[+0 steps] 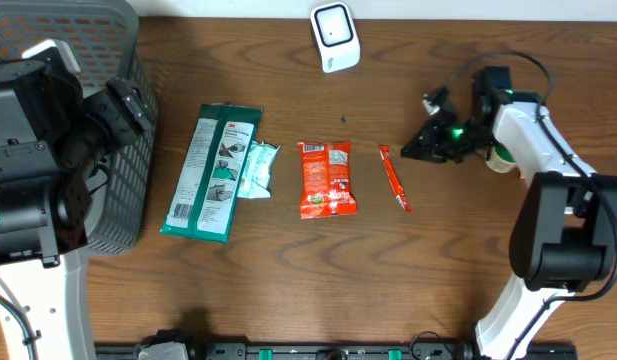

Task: Scan the item barcode

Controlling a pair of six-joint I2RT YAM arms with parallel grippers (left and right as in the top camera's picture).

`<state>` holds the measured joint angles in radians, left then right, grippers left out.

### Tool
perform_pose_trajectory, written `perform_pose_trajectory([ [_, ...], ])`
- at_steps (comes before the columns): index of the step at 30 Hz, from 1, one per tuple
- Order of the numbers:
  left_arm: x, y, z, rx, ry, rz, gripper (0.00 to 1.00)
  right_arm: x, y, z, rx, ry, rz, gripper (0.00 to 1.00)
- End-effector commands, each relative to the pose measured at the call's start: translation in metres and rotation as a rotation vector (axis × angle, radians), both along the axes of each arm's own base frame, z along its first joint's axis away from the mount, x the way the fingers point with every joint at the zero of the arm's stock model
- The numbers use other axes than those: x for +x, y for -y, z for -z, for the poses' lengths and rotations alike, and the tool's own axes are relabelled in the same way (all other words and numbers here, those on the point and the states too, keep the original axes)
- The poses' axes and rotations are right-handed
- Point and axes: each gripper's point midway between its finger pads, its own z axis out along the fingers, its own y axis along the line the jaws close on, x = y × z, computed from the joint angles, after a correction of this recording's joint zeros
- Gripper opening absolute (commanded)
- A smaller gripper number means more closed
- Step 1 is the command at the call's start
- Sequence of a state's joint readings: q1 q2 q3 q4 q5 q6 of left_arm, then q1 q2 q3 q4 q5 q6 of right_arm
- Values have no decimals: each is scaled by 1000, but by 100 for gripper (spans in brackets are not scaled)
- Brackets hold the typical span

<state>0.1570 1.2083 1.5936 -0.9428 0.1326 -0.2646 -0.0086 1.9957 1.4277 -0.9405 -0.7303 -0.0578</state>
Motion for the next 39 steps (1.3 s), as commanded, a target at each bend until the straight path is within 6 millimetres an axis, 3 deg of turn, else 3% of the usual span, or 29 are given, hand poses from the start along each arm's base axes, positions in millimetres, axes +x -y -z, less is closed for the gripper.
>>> perform_pose_trajectory([
  [1, 0, 0, 0, 3, -2, 6, 86, -13, -15, 6, -45, 8, -94, 1],
  [6, 0, 0, 0, 3, -2, 6, 85, -25, -10, 28, -137, -21, -115, 1],
  [10, 0, 0, 0, 3, -2, 6, 85, -23, -9, 35, -137, 0, -109, 1],
  [33, 0, 0, 0, 3, -2, 6, 85, -21, -10, 40, -121, 18, -107, 1],
  [39, 0, 0, 0, 3, -2, 6, 86, -25, -9, 51, -124, 24, -105, 1],
])
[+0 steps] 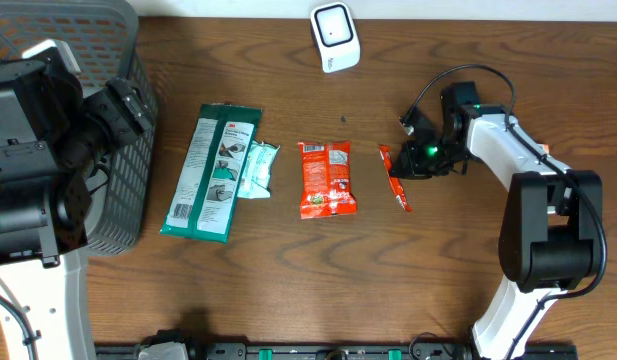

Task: Scan the item barcode

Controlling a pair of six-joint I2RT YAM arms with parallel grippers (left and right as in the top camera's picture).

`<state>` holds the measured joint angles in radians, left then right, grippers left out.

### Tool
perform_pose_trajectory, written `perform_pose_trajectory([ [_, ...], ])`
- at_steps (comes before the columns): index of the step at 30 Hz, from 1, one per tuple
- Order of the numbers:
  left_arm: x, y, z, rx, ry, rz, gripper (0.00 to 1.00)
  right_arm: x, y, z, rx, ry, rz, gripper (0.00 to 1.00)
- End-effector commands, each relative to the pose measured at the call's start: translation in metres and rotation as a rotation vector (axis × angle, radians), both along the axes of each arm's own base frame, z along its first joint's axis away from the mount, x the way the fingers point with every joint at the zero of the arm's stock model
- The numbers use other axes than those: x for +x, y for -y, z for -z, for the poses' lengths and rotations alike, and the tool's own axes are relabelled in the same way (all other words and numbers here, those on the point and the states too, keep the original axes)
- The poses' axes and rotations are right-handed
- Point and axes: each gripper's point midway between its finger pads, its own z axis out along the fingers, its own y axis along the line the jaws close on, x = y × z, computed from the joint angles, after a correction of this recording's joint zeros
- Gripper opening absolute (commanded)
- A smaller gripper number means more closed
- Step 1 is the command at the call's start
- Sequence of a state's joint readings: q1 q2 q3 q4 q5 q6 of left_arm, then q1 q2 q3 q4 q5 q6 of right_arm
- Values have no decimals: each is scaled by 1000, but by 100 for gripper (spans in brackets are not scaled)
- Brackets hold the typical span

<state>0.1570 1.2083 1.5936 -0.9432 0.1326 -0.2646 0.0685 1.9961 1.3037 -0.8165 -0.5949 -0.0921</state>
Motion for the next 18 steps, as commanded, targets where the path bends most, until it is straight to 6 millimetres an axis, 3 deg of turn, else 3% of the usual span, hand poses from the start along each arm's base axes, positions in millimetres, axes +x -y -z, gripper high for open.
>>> perform_pose_trajectory([
  [1, 0, 0, 0, 3, -2, 6, 85, -5, 3, 11, 7, 4, -6, 1],
  [12, 0, 0, 0, 3, -2, 6, 85, 8, 38, 14, -3, 38, 79, 1],
  [18, 0, 0, 0, 3, -2, 6, 86, 10, 39, 15, 27, 74, 64, 1],
])
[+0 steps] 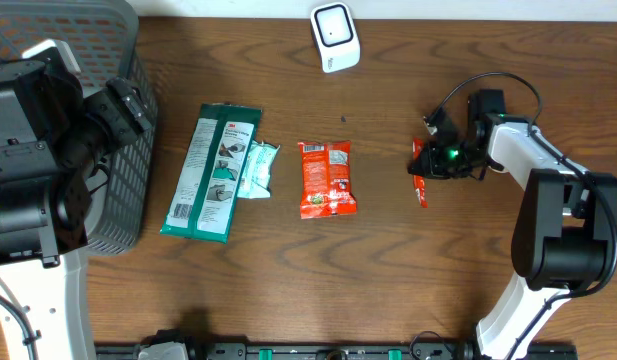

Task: Scan the item barcode

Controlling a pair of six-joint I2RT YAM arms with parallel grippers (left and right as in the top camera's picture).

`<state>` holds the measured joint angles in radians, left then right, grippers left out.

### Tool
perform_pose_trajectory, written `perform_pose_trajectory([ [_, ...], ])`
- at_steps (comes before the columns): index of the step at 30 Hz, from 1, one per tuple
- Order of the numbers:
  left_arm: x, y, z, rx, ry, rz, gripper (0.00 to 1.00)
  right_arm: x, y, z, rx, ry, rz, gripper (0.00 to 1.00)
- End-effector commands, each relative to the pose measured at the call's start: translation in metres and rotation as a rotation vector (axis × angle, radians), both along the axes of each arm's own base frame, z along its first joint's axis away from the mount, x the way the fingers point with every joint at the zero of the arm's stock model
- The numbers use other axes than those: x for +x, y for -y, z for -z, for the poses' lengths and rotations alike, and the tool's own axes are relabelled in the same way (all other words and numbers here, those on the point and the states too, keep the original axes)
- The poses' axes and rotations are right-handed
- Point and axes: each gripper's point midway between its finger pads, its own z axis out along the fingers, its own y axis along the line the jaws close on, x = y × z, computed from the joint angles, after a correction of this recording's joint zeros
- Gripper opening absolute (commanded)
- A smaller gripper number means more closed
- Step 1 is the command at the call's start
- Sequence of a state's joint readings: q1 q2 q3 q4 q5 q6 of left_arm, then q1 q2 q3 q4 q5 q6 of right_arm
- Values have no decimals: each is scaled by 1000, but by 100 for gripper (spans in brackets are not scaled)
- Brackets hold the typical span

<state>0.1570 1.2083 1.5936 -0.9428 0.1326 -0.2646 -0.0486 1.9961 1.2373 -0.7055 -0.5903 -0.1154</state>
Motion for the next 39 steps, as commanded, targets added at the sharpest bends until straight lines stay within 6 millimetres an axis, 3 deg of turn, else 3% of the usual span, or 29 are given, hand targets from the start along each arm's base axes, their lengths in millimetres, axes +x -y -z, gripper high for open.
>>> perform_pose_trajectory([
  [1, 0, 0, 0, 3, -2, 6, 85, -3, -6, 0, 42, 22, -35, 1],
  [5, 0, 0, 0, 3, -2, 6, 85, 3, -23, -20, 172, 68, -62, 7],
  [9, 0, 0, 0, 3, -2, 6, 85, 16, -32, -61, 212, 104, -60, 22],
  [12, 0, 0, 0, 3, -2, 6, 86, 19, -32, -75, 118, 105, -39, 32],
  [13, 0, 0, 0, 3, -2, 6, 85, 21, -24, -76, -26, 92, 11, 33],
  [17, 0, 0, 0, 3, -2, 6, 86, 15, -11, -71, -296, 75, 83, 36],
  [22, 0, 0, 0, 3, -2, 6, 85, 0, -5, -51, -564, 50, 55, 38],
  [27, 0, 0, 0, 3, -2, 6, 85, 0, 13, -39, -797, 73, 68, 40],
  [39, 0, 0, 0, 3, -2, 6, 85, 2, 14, -4, -820, 37, 57, 34],
])
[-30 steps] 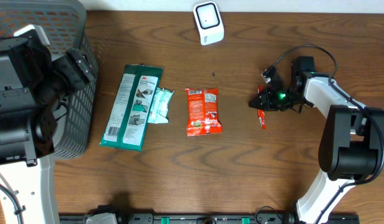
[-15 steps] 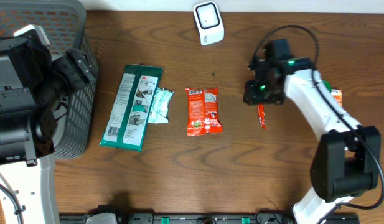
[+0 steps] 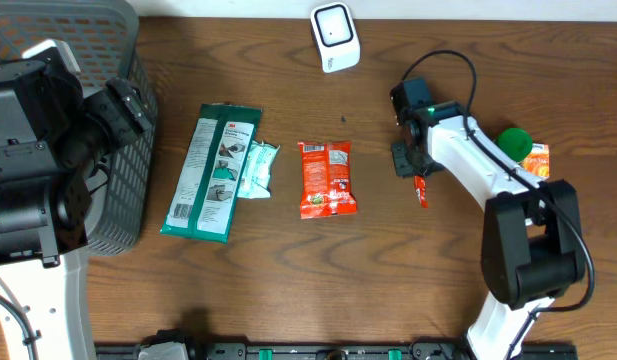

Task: Scan the item barcode

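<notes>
A thin red stick packet (image 3: 420, 190) lies right of centre, and only its lower end shows. Its upper end is hidden under my right gripper (image 3: 405, 160), which points down and seems shut on it. The white barcode scanner (image 3: 334, 37) stands at the far edge, up and left of the packet. My left arm sits folded at the far left. Its gripper (image 3: 126, 104) is over the basket rim, too dark to read.
A red snack bag (image 3: 326, 178), a small pale sachet (image 3: 256, 169) and a long green 3M pack (image 3: 212, 171) lie in a row. A grey basket (image 3: 83, 30) fills the far left. A green-lidded item (image 3: 513, 142) and an orange pack (image 3: 537, 160) sit at the right.
My right arm has swung over, so its wrist is now nearer the scanner and the gripper sits left of the stick packet's top. The packet has barely shifted. The green lid and orange pack now show.
My right gripper first hovered right of the stick packet, which lay beside the red bag. Then it reached the packet's upper end. Later the packet sat further right under the gripper. Now the arm is turned toward the scanner side. The left arm never moved.
</notes>
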Controlling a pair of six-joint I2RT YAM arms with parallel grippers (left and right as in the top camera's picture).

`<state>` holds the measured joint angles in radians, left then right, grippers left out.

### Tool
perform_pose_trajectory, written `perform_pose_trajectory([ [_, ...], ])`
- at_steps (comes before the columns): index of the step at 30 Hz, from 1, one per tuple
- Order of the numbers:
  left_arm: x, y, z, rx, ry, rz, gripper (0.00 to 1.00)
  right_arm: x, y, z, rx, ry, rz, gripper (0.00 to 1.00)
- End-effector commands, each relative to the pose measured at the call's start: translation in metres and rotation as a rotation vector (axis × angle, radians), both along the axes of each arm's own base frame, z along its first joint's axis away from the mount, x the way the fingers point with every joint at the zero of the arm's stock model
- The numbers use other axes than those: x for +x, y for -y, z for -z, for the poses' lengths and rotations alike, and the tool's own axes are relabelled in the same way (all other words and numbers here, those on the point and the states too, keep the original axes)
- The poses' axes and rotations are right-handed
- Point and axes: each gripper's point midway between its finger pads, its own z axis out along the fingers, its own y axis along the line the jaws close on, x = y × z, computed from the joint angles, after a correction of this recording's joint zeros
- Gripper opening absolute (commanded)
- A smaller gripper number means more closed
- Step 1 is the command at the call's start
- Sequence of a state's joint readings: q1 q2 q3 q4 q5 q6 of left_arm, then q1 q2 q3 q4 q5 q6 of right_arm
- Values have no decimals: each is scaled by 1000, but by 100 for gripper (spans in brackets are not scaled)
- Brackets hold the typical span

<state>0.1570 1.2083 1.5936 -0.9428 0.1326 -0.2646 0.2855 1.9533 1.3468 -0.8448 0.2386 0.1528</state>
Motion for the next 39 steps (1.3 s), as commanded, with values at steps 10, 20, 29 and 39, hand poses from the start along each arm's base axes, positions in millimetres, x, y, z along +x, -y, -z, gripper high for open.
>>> perform_pose_trajectory([
  [10, 0, 0, 0, 3, -2, 6, 85, 3, 4, 16, -29, 5, 34, 17],
  [20, 0, 0, 0, 3, -2, 6, 85, 3, -2, 21, 12, 11, 29, 1],
  [29, 0, 0, 0, 3, -2, 6, 85, -3, -90, -37, 687, -61, -41, 1],
  [39, 0, 0, 0, 3, -3, 6, 85, 8, -73, -12, 930, 37, -31, 1],
])
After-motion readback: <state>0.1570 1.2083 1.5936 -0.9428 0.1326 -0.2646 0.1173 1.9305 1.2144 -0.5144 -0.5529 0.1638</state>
